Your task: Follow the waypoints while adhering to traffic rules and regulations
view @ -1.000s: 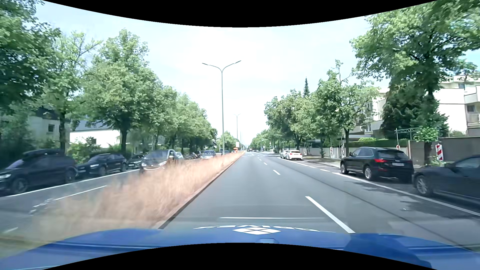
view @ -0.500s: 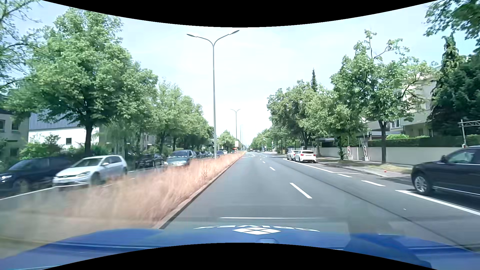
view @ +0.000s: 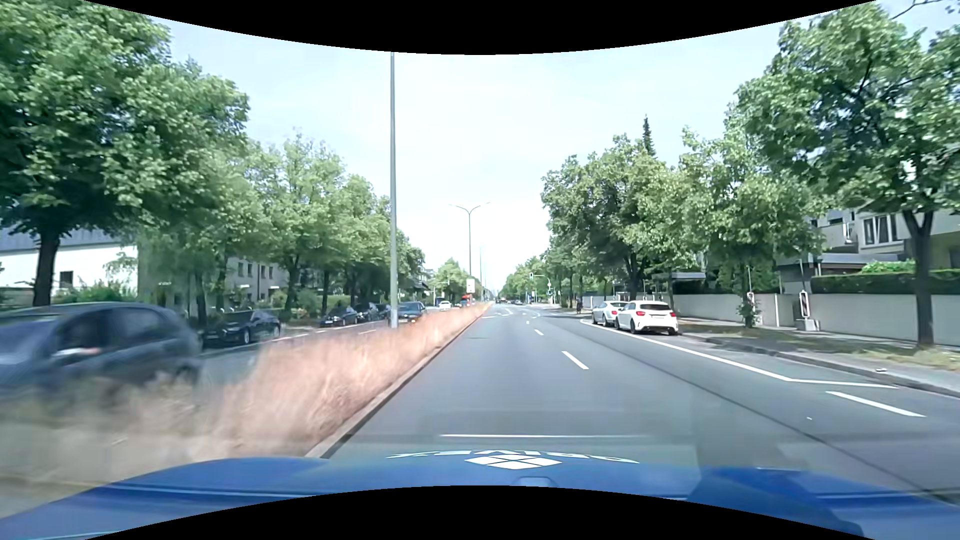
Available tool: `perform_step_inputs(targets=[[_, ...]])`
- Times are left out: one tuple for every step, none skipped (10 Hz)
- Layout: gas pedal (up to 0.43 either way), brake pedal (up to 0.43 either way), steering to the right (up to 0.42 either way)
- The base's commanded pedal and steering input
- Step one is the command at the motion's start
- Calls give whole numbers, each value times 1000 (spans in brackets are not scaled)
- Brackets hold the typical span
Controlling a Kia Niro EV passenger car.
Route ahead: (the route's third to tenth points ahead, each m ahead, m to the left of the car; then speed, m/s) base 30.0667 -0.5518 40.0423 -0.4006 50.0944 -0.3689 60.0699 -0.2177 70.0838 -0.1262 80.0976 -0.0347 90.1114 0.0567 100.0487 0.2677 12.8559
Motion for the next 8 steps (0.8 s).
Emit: perform_step_inputs(targets=[[197,0,-4],[197,0,-4],[197,0,-4],[197,0,-4],[197,0,-3],[197,0,-1],[197,0,0],[197,0,2]])
